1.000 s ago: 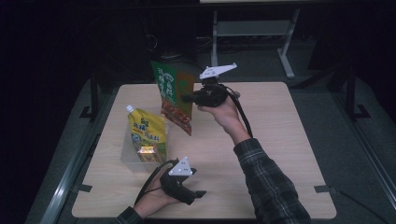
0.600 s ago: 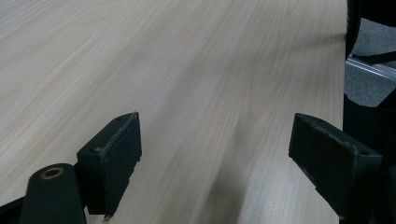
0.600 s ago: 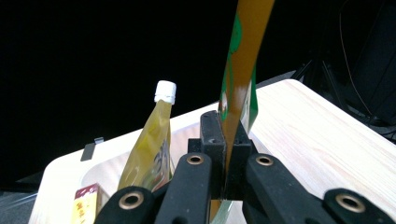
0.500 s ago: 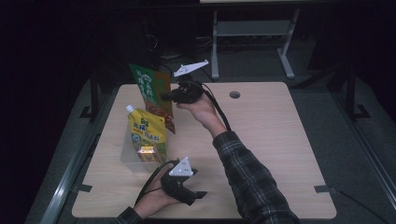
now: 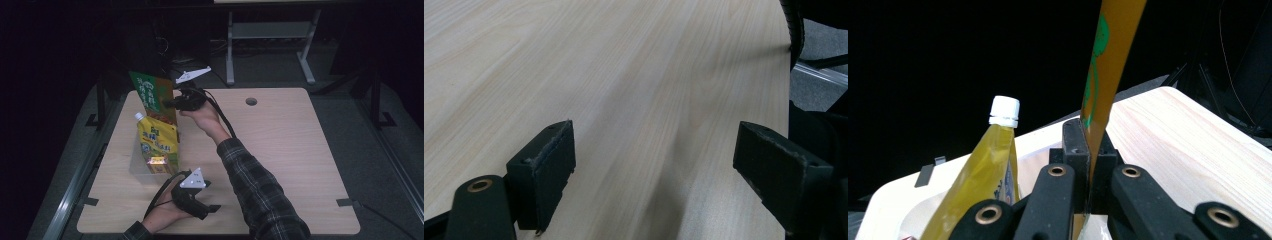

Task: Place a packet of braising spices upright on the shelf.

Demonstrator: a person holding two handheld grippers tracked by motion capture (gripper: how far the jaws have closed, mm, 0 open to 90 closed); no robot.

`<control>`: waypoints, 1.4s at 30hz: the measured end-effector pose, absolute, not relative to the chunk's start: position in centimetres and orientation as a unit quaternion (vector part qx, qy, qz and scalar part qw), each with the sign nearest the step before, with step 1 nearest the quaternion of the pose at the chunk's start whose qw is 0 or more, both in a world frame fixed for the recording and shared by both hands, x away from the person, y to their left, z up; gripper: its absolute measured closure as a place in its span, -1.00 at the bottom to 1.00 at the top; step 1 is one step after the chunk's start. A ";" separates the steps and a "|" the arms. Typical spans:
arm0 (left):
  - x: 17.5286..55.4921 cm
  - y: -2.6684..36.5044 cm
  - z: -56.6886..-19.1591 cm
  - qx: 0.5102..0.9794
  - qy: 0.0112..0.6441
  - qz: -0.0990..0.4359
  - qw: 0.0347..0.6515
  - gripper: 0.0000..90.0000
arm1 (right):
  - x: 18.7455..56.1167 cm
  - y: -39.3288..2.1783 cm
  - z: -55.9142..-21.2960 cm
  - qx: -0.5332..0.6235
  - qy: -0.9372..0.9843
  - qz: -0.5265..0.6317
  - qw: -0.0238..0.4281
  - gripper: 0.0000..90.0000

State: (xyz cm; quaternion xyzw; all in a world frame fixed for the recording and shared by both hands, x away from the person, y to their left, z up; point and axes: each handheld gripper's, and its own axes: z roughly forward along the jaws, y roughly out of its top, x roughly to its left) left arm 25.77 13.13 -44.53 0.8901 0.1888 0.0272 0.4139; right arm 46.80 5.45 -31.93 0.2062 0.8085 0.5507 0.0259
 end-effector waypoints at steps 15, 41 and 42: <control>25.8 13.3 -44.5 0.889 0.194 0.025 0.414 -0.64 | 46.1 6.4 -35.1 0.203 0.820 0.535 0.027 1.00; 26.1 13.5 -44.5 0.891 0.190 0.026 0.412 -0.64 | 43.2 0.6 -33.8 0.225 0.829 0.507 0.067 -0.08; 26.1 13.5 -44.4 0.891 0.191 0.027 0.412 -0.64 | 42.9 0.1 -33.8 0.228 0.829 0.505 0.068 -0.10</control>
